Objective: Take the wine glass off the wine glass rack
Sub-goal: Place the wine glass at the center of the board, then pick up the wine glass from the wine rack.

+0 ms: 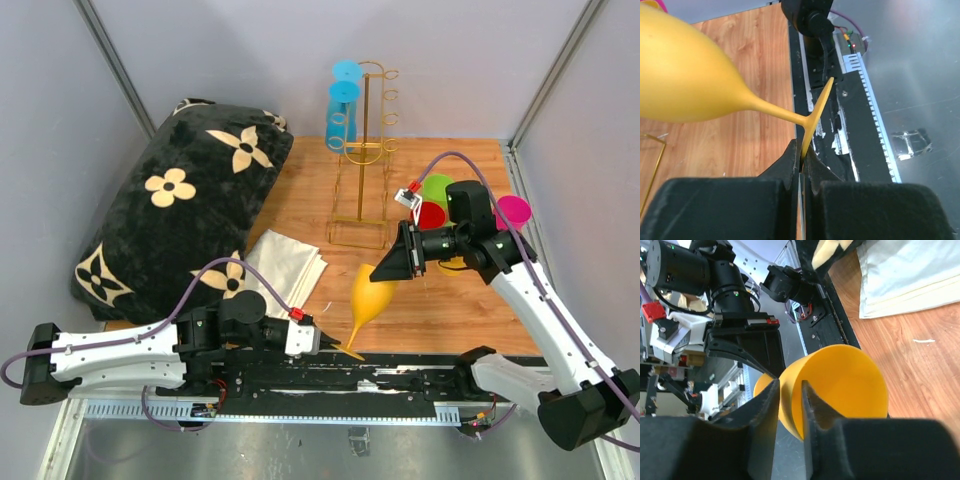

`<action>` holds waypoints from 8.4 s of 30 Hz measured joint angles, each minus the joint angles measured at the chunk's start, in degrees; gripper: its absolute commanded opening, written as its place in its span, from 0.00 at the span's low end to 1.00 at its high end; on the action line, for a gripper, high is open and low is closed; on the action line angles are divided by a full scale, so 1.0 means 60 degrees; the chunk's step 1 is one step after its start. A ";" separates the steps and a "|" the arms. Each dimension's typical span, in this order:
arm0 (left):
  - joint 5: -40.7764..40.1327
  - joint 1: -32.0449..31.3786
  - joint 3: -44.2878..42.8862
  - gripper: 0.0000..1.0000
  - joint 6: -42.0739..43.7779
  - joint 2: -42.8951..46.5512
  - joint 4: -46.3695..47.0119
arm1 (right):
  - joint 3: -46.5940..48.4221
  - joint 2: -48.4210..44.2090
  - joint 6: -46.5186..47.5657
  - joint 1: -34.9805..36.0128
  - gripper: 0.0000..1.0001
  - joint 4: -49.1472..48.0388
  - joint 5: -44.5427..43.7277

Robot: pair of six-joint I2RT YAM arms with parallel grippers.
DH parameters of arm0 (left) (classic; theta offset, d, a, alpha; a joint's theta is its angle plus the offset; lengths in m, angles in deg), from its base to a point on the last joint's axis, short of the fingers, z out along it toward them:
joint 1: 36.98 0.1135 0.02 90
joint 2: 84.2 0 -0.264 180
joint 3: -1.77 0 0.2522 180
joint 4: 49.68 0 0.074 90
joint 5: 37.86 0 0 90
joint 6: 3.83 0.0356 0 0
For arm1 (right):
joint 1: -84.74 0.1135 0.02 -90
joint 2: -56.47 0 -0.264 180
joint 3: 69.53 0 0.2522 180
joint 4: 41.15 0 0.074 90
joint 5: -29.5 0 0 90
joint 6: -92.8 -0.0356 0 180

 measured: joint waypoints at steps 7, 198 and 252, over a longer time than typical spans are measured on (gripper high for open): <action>-0.0586 -0.0026 0.0004 0.23 0.0630 0.0073 -0.0415 | 0.0076 -0.0102 0.0160 -0.0036 0.01 0.0058 0.0430; 0.2390 1.0069 -1.5347 0.47 -1.2856 -1.4043 0.1137 | -0.2062 -0.2845 -0.2025 -0.3563 0.88 -0.2612 -0.2022; -0.0838 0.9439 -1.5894 0.02 -1.3602 -1.3584 0.0015 | -0.1749 -0.2922 -0.1548 -0.3563 0.88 -0.1810 -0.2138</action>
